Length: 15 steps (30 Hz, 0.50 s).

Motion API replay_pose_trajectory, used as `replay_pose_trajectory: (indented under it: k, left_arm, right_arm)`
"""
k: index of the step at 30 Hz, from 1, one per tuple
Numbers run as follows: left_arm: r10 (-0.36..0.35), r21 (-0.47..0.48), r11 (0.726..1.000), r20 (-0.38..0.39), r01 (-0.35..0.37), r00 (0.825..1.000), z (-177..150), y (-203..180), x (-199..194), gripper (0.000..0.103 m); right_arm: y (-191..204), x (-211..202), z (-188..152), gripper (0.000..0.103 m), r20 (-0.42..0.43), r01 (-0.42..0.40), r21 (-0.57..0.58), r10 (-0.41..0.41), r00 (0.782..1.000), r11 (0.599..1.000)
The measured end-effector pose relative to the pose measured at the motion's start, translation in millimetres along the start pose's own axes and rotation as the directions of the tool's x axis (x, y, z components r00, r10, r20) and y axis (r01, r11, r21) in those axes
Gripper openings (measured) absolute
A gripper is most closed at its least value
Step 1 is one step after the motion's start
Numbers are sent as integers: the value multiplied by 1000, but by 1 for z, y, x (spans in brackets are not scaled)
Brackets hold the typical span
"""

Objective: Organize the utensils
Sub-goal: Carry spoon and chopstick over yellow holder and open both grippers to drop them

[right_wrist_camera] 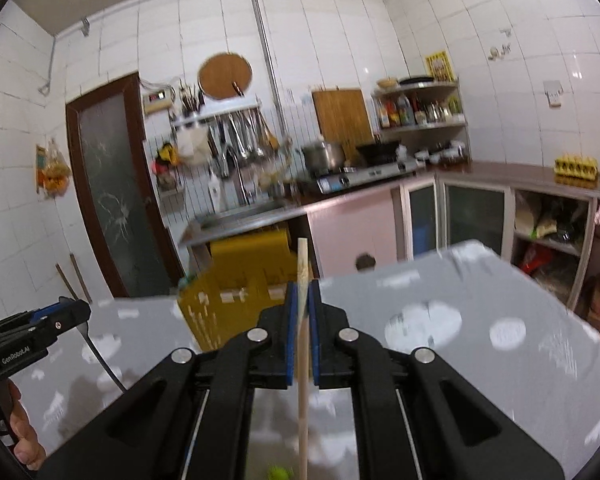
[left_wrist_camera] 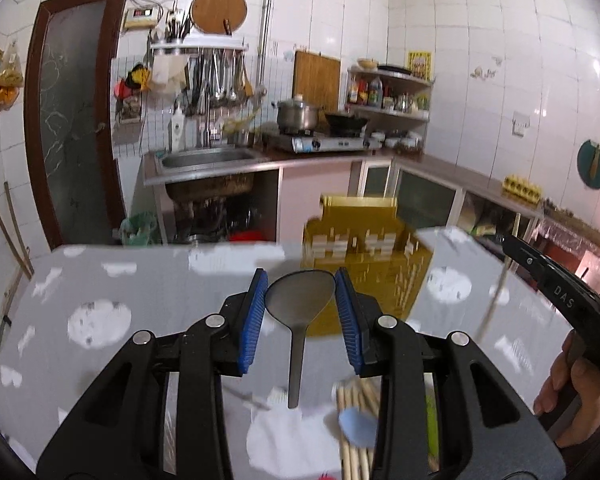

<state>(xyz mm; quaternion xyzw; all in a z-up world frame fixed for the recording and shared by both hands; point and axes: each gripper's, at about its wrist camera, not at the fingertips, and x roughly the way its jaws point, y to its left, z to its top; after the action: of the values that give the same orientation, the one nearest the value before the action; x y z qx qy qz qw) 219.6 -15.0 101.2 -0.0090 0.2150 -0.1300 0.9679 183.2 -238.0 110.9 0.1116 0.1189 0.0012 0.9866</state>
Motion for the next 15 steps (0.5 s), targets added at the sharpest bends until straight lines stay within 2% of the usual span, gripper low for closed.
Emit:
replay_pose_trajectory:
  k: [5,11,15]
  left_arm:
    - [-23,12,1000,61,22,998,51,-7,5,34]
    - [-54,11,999,114,53,992,106,-18,21,34]
    - [-63,23,998,144,60,988,129,-28,35,34]
  right_arm:
    - [17,13,47,6,92,-10,-53,15,996,999]
    - [33,24,99,6,149,-5,-75,16,989,997]
    - [36,30,120,6,172,-2,-64,13,985,998]
